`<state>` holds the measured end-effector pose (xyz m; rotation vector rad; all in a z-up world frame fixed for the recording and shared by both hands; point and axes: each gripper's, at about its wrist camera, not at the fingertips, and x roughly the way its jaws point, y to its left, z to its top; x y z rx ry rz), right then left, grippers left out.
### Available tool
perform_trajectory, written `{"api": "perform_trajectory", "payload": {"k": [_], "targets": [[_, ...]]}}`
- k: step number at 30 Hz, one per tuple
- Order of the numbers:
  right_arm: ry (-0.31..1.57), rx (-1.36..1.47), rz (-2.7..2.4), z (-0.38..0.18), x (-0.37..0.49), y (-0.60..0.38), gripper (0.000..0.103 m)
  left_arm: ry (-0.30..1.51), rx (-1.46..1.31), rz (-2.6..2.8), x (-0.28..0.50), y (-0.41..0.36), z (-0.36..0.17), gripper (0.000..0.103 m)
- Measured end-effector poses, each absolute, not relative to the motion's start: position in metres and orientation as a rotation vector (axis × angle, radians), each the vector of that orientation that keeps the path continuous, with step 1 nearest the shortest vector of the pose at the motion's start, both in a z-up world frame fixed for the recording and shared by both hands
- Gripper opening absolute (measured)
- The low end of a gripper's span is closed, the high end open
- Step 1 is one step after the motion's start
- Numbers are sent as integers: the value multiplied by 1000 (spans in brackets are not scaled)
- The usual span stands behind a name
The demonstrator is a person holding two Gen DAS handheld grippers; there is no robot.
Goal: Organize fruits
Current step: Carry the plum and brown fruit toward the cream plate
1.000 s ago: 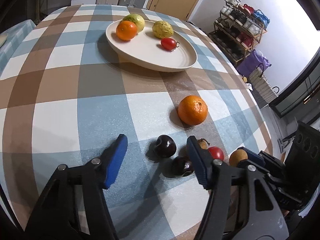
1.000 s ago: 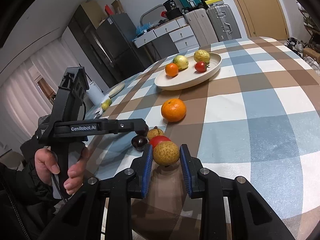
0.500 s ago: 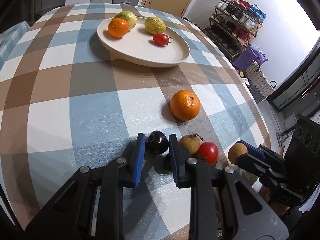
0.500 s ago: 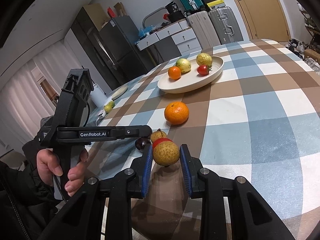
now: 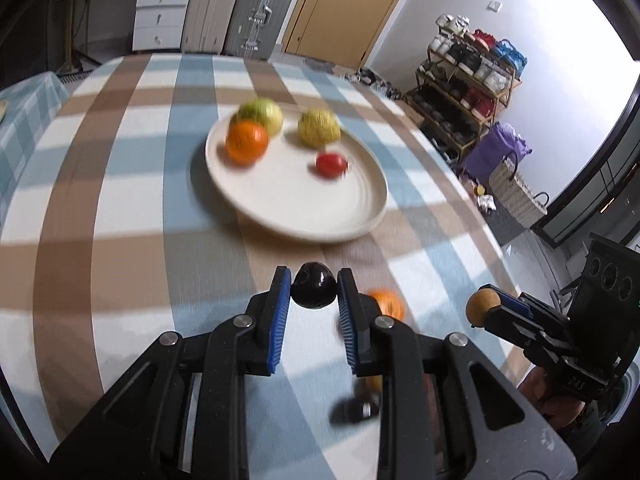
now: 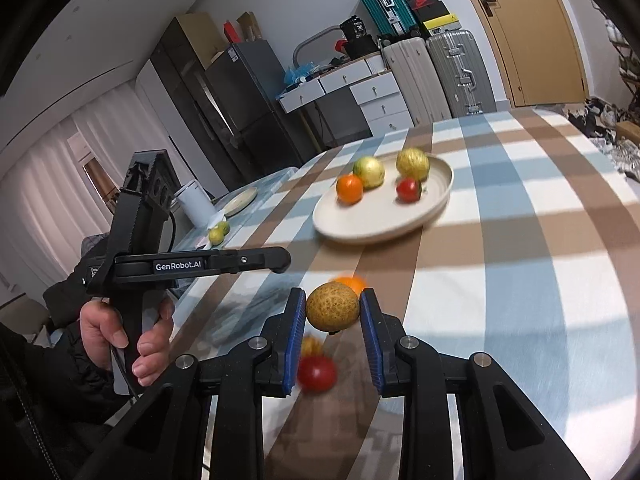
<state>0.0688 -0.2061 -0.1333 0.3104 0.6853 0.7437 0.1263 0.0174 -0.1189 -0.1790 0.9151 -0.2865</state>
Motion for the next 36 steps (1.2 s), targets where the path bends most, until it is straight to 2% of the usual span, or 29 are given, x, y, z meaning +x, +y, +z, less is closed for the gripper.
{"api": "perform_trajectory", "payload": {"k": [8, 20, 36], "targets": [[678, 244, 757, -111, 131, -188, 28, 883, -183, -303, 194, 12, -101, 21], [767, 170, 771, -123, 222, -145, 28, 932, -189, -312, 286, -3, -115, 21], [772, 12, 748, -139, 273, -110, 28, 974, -217, -334, 326, -2, -140, 21]]}}
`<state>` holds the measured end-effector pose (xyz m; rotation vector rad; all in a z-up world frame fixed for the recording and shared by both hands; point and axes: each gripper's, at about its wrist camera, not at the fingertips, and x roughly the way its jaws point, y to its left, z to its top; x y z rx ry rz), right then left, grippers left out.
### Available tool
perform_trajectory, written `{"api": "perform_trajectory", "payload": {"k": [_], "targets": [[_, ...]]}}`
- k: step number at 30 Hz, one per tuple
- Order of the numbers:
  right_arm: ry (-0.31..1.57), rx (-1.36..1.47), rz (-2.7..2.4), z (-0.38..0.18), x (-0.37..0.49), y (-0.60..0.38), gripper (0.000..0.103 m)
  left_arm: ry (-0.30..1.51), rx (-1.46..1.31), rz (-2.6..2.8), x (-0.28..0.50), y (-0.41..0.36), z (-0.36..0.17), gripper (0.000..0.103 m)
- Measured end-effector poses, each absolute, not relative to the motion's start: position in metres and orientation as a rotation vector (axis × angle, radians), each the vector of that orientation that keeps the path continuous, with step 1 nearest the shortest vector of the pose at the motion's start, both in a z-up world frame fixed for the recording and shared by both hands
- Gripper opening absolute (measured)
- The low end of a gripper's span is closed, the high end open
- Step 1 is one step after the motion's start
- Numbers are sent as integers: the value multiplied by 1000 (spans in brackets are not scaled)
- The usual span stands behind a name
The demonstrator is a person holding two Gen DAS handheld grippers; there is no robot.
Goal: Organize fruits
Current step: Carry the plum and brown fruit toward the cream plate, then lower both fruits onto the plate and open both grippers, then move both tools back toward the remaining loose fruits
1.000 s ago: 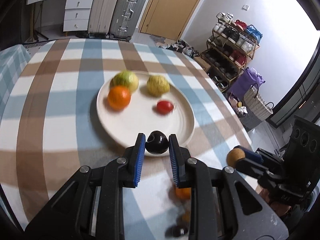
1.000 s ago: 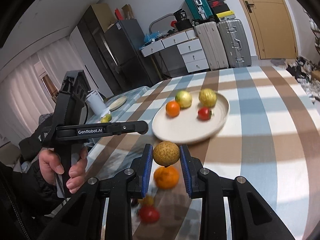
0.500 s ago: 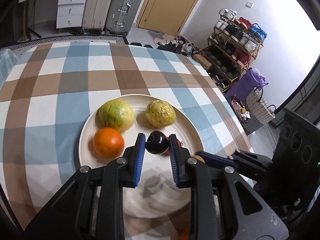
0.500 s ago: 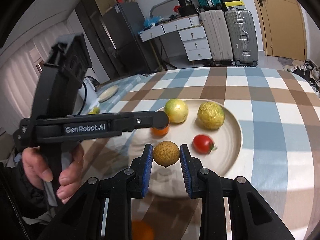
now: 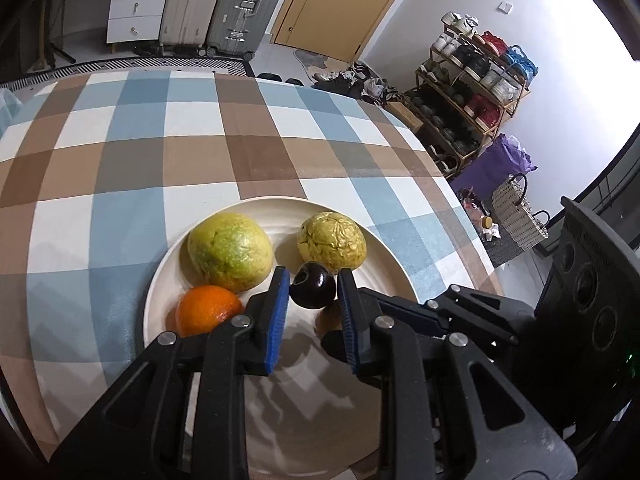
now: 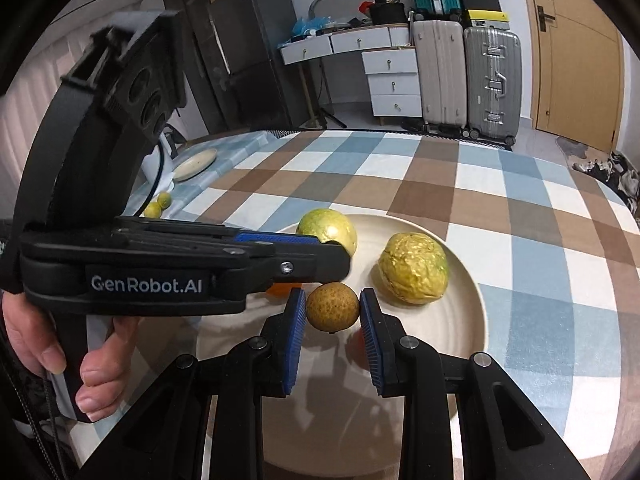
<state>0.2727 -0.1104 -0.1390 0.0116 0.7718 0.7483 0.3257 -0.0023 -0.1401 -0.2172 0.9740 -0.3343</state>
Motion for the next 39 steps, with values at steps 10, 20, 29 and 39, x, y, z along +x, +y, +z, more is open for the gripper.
{"api": "perform_trajectory", "payload": {"k": [10, 20, 29, 39], "targets": [[711, 46, 691, -129, 263, -125, 76, 895, -234, -336, 307, 2, -114, 79], [608, 111, 624, -101, 208, -166, 96, 809, -217, -284, 248, 14, -70, 82], [558, 210, 593, -84, 160, -189, 102, 747, -198, -208, 172, 33, -42, 92], [499, 253, 612, -59, 105, -189, 103, 661, -141, -198, 85, 58, -2, 102]]}}
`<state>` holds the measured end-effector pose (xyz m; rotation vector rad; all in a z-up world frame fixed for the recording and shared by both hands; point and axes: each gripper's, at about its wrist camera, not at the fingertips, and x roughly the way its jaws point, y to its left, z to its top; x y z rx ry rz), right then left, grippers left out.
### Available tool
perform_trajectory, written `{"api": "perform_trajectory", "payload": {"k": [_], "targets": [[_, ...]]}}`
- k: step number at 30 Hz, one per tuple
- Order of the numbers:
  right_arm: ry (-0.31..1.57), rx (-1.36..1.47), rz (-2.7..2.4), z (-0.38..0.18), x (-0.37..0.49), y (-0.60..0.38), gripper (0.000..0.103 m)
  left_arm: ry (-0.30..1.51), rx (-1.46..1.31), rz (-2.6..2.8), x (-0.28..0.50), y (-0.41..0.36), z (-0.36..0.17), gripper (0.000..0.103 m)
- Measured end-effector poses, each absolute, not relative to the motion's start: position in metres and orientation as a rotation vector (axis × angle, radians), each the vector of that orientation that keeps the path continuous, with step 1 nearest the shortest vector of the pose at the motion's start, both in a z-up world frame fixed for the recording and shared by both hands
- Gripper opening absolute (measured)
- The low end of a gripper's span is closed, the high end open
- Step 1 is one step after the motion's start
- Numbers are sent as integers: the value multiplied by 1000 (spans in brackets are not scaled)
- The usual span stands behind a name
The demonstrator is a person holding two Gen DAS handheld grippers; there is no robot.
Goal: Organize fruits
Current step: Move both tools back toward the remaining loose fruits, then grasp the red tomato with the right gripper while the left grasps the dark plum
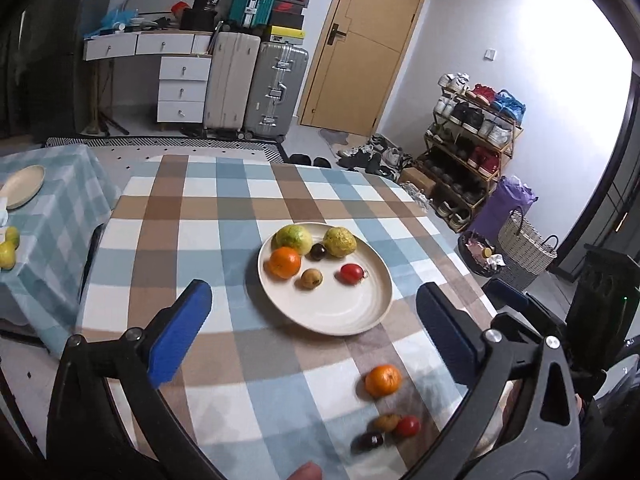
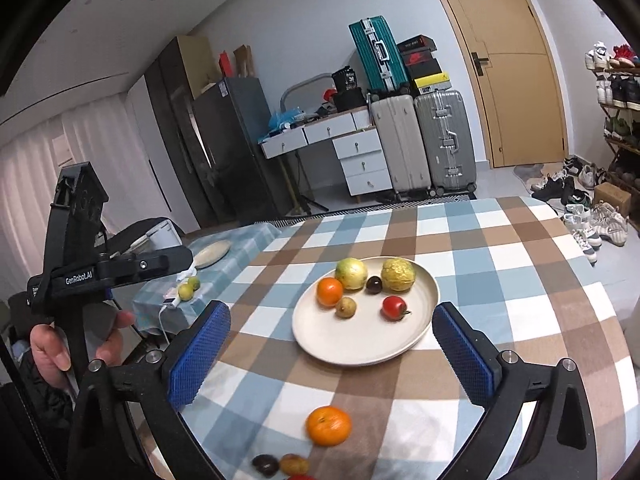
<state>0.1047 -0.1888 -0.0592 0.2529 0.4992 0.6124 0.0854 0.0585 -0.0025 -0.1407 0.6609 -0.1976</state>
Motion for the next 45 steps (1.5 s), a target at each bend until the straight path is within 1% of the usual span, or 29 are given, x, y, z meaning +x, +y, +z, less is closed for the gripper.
{"api": "perform_trajectory", "payload": {"k": [8, 12, 17, 27, 35, 45], "targets": [[490, 172, 566, -52, 58, -180, 103, 670, -73, -176, 30, 48, -3, 102], [511, 155, 548, -58, 42, -181, 103, 711, -63, -173, 15, 42, -18, 102], [555, 148, 522, -68, 31, -179, 103, 728, -133, -112, 3, 40, -43, 102], [618, 126, 509, -90, 26, -175, 103, 786, -77, -139, 11, 3, -93, 102], [651, 133, 536, -109, 26, -173, 103, 811, -90, -141, 19, 5, -121, 102], [748, 149, 586, -144, 30, -163, 103, 854, -86, -130, 28, 8, -145, 102]]}}
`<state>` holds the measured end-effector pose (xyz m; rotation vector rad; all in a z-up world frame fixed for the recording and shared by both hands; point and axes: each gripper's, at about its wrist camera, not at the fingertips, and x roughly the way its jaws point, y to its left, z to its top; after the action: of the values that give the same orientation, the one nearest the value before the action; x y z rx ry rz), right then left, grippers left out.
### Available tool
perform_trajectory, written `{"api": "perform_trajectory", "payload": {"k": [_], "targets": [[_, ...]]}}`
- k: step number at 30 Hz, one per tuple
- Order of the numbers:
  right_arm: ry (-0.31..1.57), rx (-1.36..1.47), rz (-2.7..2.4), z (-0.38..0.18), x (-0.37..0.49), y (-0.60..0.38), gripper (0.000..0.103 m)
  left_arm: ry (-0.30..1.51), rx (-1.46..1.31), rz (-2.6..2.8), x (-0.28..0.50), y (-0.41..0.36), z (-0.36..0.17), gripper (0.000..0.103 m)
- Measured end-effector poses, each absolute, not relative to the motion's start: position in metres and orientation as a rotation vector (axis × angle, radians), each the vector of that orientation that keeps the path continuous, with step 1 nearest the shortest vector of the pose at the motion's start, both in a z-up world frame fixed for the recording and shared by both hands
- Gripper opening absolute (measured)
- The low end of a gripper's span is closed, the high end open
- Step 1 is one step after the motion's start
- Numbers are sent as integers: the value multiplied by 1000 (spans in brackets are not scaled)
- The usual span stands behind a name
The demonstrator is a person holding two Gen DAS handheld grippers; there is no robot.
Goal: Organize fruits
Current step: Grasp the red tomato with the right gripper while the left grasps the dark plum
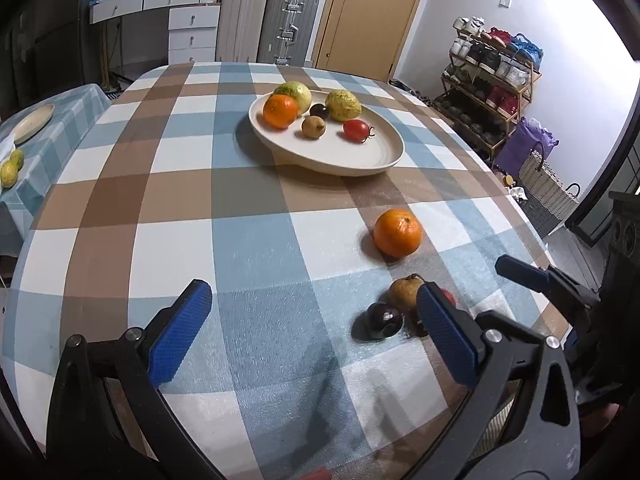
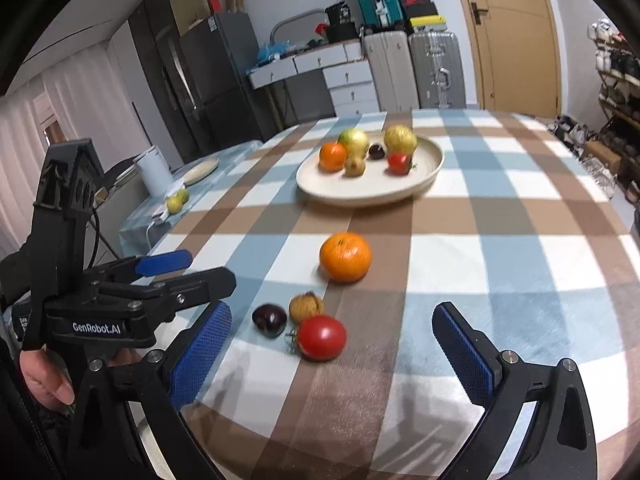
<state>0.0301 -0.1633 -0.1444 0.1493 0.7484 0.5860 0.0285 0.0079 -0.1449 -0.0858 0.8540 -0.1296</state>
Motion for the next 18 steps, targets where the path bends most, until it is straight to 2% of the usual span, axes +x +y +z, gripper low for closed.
{"api": "perform_trajectory", "payload": {"k": [4, 6, 7, 8, 12, 15, 17, 18], "targets": [[769, 151, 603, -153, 32, -159, 100, 860, -85, -127, 29, 9, -149, 102], [785, 156, 621, -157, 35, -157, 88, 861, -85, -126, 29, 10, -150, 102], [800, 156, 626, -160, 37, -155, 77, 860, -87, -125, 29, 11, -150, 102], [812, 155, 632, -162, 38, -154, 72, 860, -89, -124, 29, 12, -151, 102], [824, 158, 649, -165, 40, -152, 61, 864, -90, -126, 29, 13, -152, 102], [830, 137, 653, -167, 40, -149, 50, 868, -87, -130, 30, 13, -154, 102], [844, 134, 660, -169, 41, -148, 37, 870, -87, -131, 30, 13, -154, 102], [846, 137, 665, -170, 41, -148, 35, 871, -86, -134, 30, 12, -155, 102]]}}
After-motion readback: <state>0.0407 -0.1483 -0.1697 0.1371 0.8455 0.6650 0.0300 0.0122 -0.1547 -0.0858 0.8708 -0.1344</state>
